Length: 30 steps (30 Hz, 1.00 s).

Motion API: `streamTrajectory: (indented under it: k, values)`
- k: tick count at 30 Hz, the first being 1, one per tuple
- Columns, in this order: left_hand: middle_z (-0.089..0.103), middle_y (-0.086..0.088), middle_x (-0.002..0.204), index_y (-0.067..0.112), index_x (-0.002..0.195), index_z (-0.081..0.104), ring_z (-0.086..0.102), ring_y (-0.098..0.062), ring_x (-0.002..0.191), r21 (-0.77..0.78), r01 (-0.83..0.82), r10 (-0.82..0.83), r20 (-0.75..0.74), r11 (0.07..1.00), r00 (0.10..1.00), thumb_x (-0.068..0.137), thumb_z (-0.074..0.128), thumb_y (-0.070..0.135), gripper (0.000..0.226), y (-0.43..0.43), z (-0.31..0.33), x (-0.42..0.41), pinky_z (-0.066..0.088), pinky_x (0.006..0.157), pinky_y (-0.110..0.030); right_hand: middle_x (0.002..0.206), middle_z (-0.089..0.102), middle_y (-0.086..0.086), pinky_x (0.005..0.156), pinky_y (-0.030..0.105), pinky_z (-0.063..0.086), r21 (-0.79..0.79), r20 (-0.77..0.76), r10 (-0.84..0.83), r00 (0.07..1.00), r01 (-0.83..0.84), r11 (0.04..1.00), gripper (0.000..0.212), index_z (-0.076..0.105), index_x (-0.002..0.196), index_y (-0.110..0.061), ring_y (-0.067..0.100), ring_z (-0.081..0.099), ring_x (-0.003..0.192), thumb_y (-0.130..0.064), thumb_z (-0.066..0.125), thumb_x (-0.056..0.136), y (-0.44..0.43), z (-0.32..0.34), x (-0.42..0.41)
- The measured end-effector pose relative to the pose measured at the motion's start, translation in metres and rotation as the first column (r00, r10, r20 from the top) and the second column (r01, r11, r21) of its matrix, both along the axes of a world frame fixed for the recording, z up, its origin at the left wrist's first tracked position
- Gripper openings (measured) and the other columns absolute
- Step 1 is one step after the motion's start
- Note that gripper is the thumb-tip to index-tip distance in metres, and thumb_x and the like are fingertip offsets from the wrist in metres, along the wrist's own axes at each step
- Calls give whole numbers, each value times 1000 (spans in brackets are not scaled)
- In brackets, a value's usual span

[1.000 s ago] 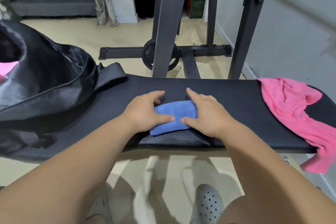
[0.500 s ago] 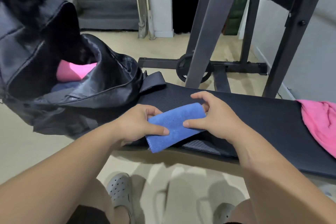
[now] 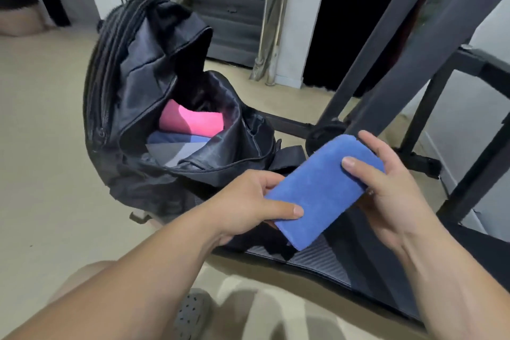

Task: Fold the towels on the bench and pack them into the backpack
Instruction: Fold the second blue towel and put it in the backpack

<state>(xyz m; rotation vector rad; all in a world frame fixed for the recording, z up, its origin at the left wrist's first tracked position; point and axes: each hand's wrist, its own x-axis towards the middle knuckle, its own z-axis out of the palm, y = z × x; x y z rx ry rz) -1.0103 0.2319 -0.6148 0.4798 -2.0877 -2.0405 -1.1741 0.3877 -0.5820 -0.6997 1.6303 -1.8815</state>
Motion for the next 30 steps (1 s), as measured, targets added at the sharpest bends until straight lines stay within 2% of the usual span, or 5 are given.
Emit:
streamTrajectory:
  k: [7,15,20,25,30]
  values:
    - [76,0,91,16,99,72,71,-14,81,-95,-398,368,-235,912,900,83,79,17,18,-27,32,11,55,72,-28,111,75,2,80,41,57,-13,28,106,994,-105,994,31,60,129,-19,21,73,102,-26,58,100,-86,30,27]
    - [58,-3,136,12,133,60,50,-17,131,-642,-737,562,-538,210,629,92,58,29,44,-93,33,60,33,111,-22,103,76,13,70,42,63,-30,-76,22,997,-24,999,35,66,115,3,25,76,88,-13,78,86,-180,64,25]
    - [47,4,150,15,150,43,42,-11,139,-645,-737,637,-485,203,599,95,52,10,56,-111,24,89,26,115,-14,103,73,1,70,28,59,46,-342,81,936,-70,997,41,61,113,-15,15,72,90,-9,76,76,-243,55,45]
    - [35,-1,160,19,155,34,31,-15,147,-808,-566,671,-330,163,664,81,68,-2,84,-118,18,107,20,117,-17,113,71,2,87,39,55,545,-625,558,545,-207,812,38,61,125,-19,21,66,102,-20,65,87,-253,16,54]
    - [24,0,164,23,154,30,33,-23,145,-889,-422,757,-151,177,636,67,85,32,103,-112,18,100,37,112,-42,113,68,-7,86,29,52,541,-540,558,630,-248,804,38,58,128,-29,13,64,104,-20,64,91,-238,19,33]
